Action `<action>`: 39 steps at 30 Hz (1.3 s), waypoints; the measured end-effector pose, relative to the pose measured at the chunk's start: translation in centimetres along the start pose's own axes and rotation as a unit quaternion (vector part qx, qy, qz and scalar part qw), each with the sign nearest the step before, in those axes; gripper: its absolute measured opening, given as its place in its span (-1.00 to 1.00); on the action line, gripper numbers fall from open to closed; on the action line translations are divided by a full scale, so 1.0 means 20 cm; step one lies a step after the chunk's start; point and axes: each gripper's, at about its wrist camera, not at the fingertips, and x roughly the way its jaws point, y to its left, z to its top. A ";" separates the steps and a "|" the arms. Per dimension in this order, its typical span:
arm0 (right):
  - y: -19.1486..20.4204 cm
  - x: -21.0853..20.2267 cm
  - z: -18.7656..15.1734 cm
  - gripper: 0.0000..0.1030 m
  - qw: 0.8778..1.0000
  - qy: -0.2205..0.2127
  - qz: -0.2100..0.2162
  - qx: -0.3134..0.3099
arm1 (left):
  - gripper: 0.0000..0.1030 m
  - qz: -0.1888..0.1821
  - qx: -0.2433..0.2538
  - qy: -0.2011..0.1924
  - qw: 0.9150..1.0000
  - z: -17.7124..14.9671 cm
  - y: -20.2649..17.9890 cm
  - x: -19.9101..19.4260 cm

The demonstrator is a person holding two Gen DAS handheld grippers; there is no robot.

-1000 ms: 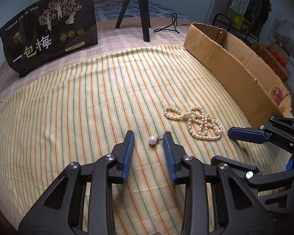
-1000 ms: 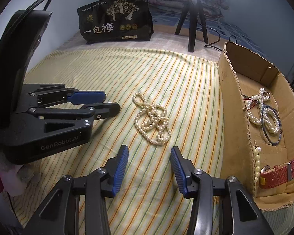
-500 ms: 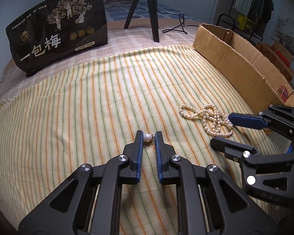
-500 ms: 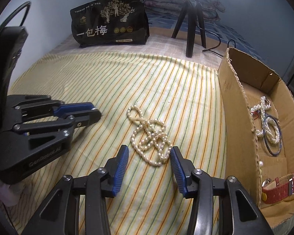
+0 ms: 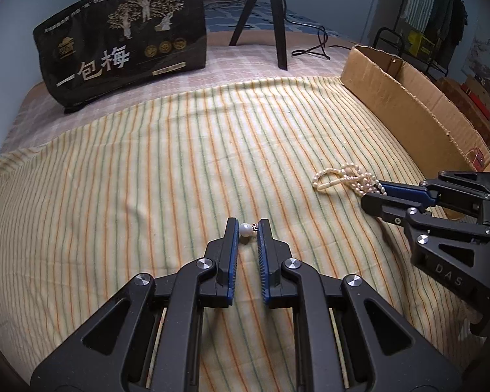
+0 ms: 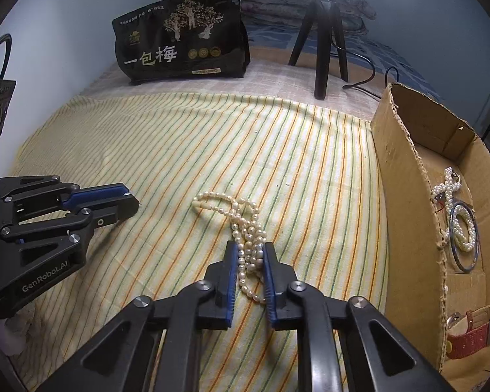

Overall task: Organize jewelry
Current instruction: 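Carry the earring in left tool while right tool carries the pearl strand over the box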

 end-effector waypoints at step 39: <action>-0.22 -1.00 -0.10 -0.91 0.993 -0.118 0.022 0.023 | -0.80 -0.029 0.002 -0.068 0.997 0.05 -0.25 -0.62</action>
